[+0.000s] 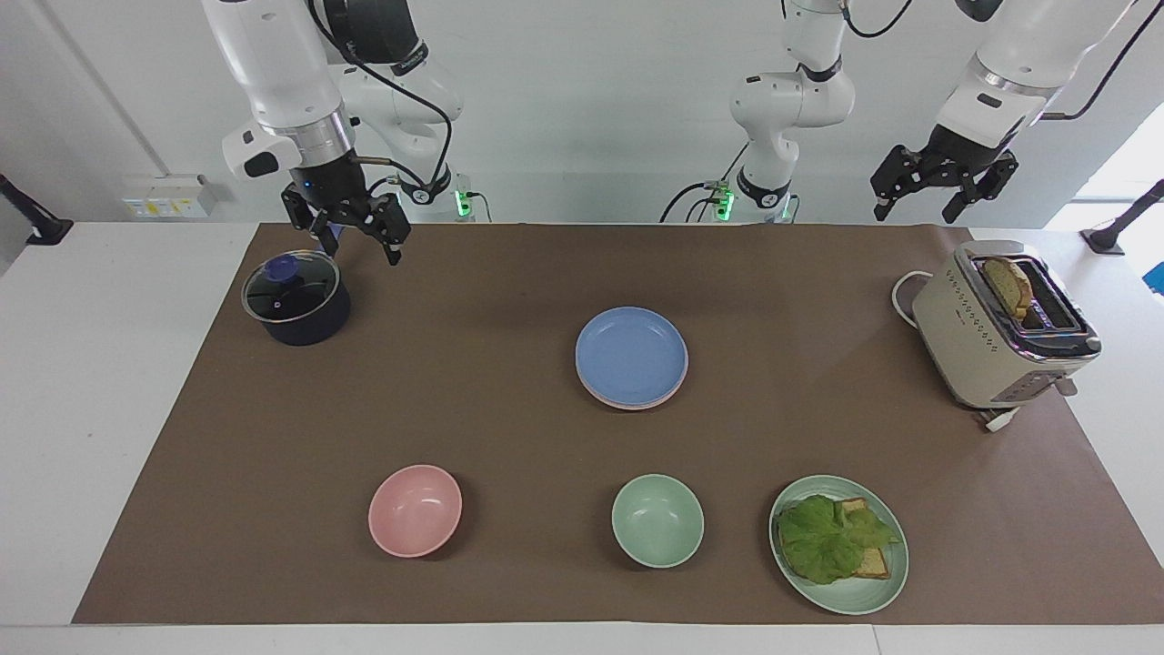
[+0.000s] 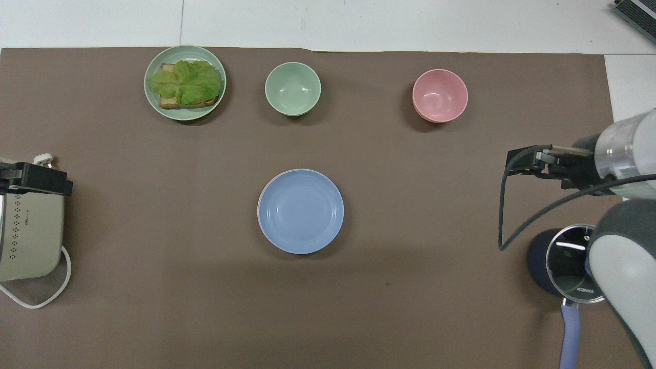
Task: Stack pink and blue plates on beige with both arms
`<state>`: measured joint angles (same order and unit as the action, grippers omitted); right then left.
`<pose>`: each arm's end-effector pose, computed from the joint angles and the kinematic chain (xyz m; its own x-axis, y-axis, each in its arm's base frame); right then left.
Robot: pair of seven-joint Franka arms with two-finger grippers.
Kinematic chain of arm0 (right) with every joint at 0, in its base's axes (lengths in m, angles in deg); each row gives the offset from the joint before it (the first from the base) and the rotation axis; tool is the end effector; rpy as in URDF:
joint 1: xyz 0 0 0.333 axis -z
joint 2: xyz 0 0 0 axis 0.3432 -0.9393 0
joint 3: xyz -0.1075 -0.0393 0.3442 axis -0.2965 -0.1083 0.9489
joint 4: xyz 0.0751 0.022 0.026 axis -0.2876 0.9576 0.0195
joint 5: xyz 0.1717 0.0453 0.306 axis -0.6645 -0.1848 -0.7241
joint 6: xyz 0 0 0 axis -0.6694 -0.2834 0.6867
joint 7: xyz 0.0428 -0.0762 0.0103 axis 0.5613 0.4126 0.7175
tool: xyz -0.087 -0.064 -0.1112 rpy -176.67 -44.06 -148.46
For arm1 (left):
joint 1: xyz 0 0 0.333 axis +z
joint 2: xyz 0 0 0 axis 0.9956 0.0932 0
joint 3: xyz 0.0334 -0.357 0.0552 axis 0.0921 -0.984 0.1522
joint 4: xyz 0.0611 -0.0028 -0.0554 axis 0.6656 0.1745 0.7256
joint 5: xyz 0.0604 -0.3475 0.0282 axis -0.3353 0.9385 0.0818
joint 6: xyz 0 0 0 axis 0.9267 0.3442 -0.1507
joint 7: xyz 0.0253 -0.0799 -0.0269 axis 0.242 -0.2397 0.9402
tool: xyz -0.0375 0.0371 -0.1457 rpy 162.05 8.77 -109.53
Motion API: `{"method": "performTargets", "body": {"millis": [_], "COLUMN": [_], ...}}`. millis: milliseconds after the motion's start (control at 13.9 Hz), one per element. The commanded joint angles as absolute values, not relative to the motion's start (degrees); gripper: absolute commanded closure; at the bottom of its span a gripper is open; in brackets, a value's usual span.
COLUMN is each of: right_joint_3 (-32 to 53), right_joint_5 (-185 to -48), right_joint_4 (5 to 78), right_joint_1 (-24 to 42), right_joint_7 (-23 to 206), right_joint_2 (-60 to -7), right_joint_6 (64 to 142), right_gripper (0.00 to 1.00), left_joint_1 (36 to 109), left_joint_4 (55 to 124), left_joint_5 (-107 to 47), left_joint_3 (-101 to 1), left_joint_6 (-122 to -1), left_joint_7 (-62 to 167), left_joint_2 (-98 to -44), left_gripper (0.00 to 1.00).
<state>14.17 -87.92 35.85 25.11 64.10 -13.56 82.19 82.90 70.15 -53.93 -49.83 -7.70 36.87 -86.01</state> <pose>0.4943 0.0567 0.6160 0.9678 -0.2459 0.0531 -0.2444 -0.9691 -0.0335 0.4725 -0.0413 0.6577 0.9965 -0.0828 -0.0095 -0.0826 -0.9963 0.0222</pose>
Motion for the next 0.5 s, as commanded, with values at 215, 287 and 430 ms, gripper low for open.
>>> {"method": "performTargets", "body": {"millis": [215, 287, 430], "right_joint_3": [13.47, 13.47, 13.47], "right_joint_5": [-85.37, -85.19, -85.19], "right_joint_4": [31.73, 31.03, 30.94], "right_joint_1": [25.43, 25.52, 25.61], "right_joint_7": [68.55, 68.73, 70.48], "right_joint_2": [-15.32, -15.58, -15.94], "right_joint_6": [78.18, 78.18, 78.27], "right_gripper": [0.00, 0.00, 0.00], "left_joint_1": [83.16, 83.16, 83.16], "left_joint_4": [71.00, 71.00, 71.00], "left_joint_5": [-53.40, -53.40, -53.40], "left_joint_3": [-49.79, -49.79, -49.79], "left_joint_6": [-7.01, -7.01, -7.01], "left_joint_7": [37.05, 37.05, 37.05], "left_joint_2": [-87.22, -87.22, -87.22], "left_gripper": [0.00, 0.00, 0.00]}}
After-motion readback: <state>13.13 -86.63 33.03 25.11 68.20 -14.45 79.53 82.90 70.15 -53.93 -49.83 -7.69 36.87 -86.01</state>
